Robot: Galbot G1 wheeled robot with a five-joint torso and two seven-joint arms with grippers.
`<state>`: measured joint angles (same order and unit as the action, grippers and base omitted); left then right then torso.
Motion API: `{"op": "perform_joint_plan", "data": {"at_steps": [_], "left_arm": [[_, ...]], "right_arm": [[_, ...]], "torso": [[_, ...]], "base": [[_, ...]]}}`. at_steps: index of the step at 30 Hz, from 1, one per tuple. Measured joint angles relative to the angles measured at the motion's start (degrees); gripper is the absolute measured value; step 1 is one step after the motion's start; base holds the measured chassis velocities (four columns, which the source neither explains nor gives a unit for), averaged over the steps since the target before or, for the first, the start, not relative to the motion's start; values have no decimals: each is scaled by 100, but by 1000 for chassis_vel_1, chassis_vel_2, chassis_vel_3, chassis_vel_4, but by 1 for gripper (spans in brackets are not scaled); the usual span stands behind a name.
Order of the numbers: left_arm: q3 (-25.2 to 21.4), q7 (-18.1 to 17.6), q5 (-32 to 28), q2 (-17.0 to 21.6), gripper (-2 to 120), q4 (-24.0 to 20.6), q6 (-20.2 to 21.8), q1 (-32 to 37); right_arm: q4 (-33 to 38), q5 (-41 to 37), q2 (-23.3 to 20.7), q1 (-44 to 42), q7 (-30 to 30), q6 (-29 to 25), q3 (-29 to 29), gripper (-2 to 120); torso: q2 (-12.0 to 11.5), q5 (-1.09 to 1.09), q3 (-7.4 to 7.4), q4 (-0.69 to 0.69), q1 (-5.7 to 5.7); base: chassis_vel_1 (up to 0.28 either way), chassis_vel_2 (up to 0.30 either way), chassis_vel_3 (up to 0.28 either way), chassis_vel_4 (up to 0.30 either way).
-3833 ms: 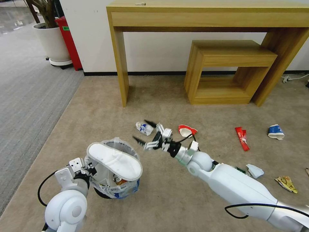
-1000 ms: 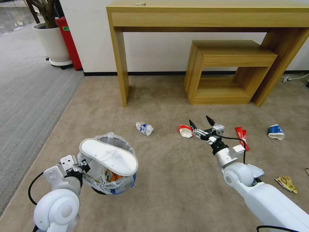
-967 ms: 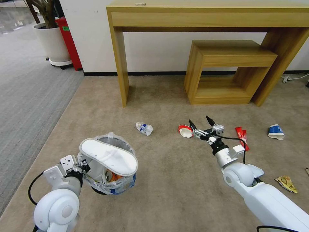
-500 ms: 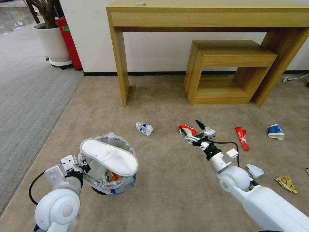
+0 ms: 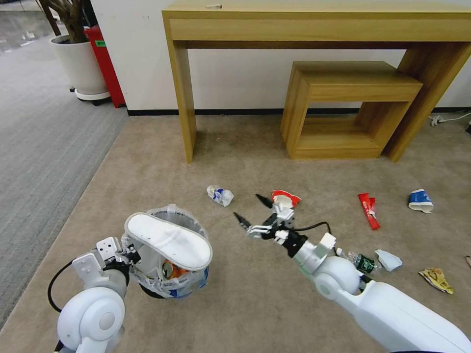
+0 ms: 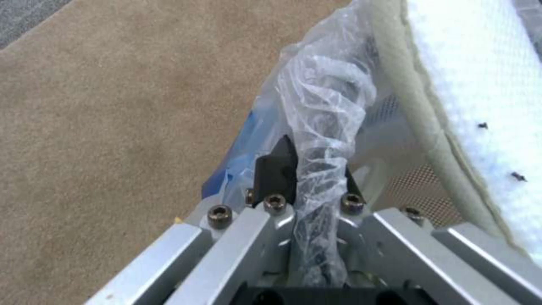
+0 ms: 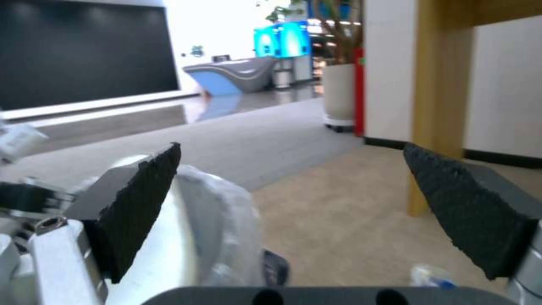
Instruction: Pick up the trash bin and place the garbage on the floor into it.
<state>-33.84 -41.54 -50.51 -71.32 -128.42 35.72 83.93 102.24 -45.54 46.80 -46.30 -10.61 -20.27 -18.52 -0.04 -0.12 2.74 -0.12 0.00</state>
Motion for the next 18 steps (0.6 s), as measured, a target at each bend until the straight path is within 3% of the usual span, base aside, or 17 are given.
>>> {"op": "perform_joint_plan", "data": {"at_steps": [6,9,18], "left_arm": [[0,1,5,4,1,40,0,-26],[16,4,24,-27,1,78,0,-45],[19,8,36,-17,1,138,0,-84]], "right_arm": [[-51,-43,-2,540,-30,12,-731,100],[-132,-62,51,972,18,34,-1451,100],[-269,-162,239,1400,85,38,-2165,100]], "torso": [[0,-2,0,0,0],[0,-1,0,0,0],[0,0,0,0,0]], "base": [[0,0,0,0],[0,0,0,0],[0,0,0,0]]}}
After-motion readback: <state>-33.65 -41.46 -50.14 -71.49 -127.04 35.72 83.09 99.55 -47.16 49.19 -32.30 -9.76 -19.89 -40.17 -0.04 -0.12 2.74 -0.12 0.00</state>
